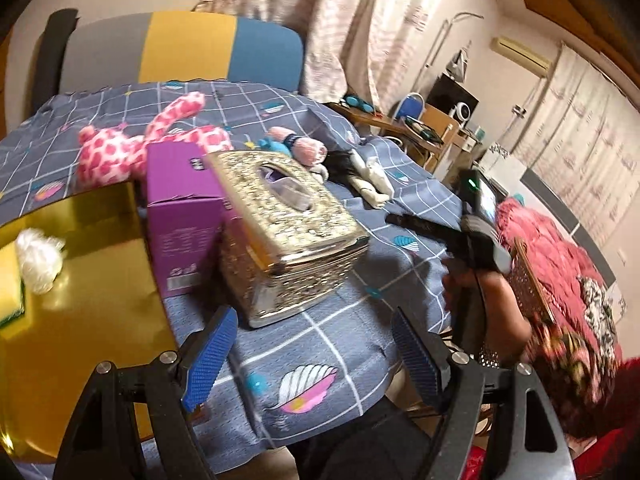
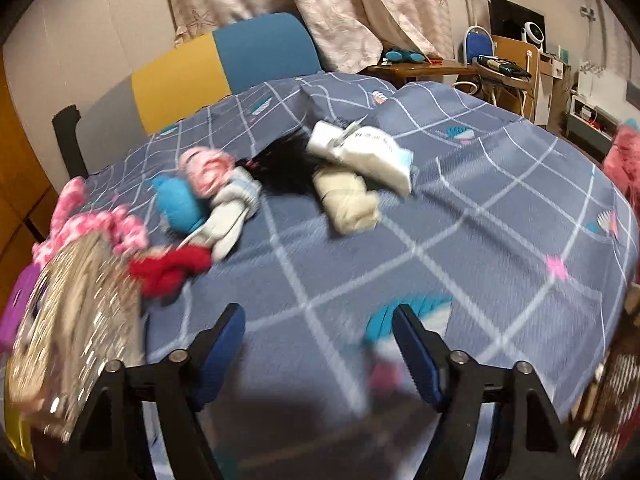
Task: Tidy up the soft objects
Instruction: 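Move the right tool back to the bed and grasp the beige rolled mesh cloth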
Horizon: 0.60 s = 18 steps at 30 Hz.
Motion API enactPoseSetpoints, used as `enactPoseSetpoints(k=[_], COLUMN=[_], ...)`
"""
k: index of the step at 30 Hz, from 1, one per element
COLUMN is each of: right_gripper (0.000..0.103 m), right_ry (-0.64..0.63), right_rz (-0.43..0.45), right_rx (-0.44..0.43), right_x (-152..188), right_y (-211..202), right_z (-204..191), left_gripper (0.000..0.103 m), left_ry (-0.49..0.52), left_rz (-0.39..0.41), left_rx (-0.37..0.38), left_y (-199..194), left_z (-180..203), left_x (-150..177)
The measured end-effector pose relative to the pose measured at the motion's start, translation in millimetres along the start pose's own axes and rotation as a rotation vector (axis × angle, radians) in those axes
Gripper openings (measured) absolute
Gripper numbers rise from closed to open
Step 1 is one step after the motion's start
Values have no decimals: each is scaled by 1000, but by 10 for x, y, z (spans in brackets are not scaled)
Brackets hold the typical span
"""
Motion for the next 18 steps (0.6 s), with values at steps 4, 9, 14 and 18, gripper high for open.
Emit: enactPoseSetpoints(k=[4, 9, 14, 18], right_gripper=[75, 75, 75, 71], right_ry=[-7, -28, -11, 6], right_rz=[-16, -71, -134, -137], right_rx=[17, 52, 60, 52], right_x=[-423, -796, -903, -906], right_y=[328, 803, 1169, 1285], right_z=[180, 302, 426, 490], left_gripper=[80, 80, 80, 80], left_ry=[6, -11, -15, -2], left_rz=[-13, -35, -41, -44], left_rx=[-2, -13, -23, -22], left_y=[62, 164, 236, 286], left_z=[98, 171, 243, 329], left_x=[-74, -217, -337, -415])
Point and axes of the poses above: each gripper's, at about its wrist camera, not at the fingertips, and y roughly the way its jaws point, z to its right, x to its underside, the point moved 2 cm from there along y, roughly the way its jaws point, and after that the axes turned 9 degrees about -x, right-handed, at the moved point
